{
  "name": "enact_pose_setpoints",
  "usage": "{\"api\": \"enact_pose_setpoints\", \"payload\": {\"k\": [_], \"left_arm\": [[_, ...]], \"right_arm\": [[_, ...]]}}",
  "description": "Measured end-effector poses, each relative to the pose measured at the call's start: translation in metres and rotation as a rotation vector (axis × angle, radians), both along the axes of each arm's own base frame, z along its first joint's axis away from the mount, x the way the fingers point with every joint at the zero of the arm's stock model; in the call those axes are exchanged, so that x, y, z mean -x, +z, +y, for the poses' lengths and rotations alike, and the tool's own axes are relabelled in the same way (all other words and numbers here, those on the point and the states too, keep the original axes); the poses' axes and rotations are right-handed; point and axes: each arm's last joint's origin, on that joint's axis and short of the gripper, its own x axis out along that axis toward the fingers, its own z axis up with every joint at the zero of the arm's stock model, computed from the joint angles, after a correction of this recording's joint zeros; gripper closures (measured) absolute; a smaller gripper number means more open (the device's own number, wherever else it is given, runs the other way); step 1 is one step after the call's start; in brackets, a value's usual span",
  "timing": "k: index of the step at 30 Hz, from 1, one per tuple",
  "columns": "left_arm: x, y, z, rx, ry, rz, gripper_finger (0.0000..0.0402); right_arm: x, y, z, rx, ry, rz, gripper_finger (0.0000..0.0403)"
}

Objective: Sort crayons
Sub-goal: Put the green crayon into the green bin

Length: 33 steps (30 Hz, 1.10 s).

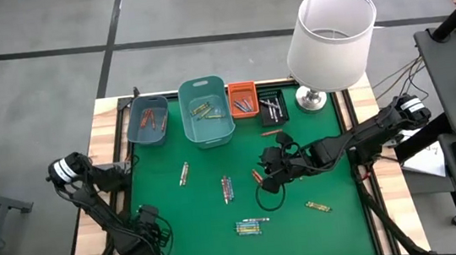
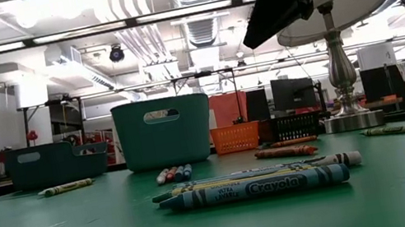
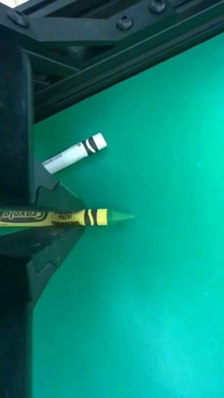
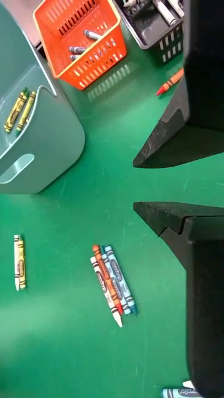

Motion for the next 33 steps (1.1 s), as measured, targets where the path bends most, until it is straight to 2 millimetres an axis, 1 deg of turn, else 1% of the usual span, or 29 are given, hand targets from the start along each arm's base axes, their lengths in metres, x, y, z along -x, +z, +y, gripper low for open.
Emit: {"api": "enact_pose_setpoints", "payload": {"k": [6,8,11,16,20,22,26,28,33], "left_arm": [[-0.004,0.007,-0.006,0.013,0.0,-0.011,0.0396],[-0.01,0.018,-0.013,0.037,-0.012,-0.066,0.0399],[-0.019,0.037,-0.02,0.024,-0.073,-0.208,0.0399],[-0.039,0.081,-0.025,-0.042,-0.225,-0.526,0.0401],[-0.056,0.12,-0.02,-0.195,-0.393,-0.735,0.0401],[-0.065,0.139,-0.016,-0.288,-0.475,-0.797,0.0401],[-0.085,0.168,-0.005,-0.43,-0.658,-0.797,0.0401],[-0.098,0.18,0.003,-0.491,-0.741,-0.777,0.0401],[-0.129,0.195,0.028,-0.6,-0.933,-0.677,0.0401]], "right_arm": [[0.0,0.0,0.001,-0.002,0.0,-0.001,0.0314],[0.0,0.0,0.002,-0.008,-0.002,-0.004,0.0314],[0.002,-0.002,0.004,-0.008,0.007,0.002,0.0314],[0.004,-0.006,0.006,-0.005,0.014,0.012,0.0314],[0.003,-0.009,0.009,-0.014,0.028,-0.029,0.0314],[0.002,-0.01,0.011,-0.013,0.046,-0.061,0.0314],[0.0,-0.015,0.014,-0.008,0.109,-0.11,0.0314],[0.0,-0.017,0.015,-0.026,0.136,-0.122,0.0314],[-0.001,-0.017,0.016,-0.038,0.148,-0.125,0.0314]]}}
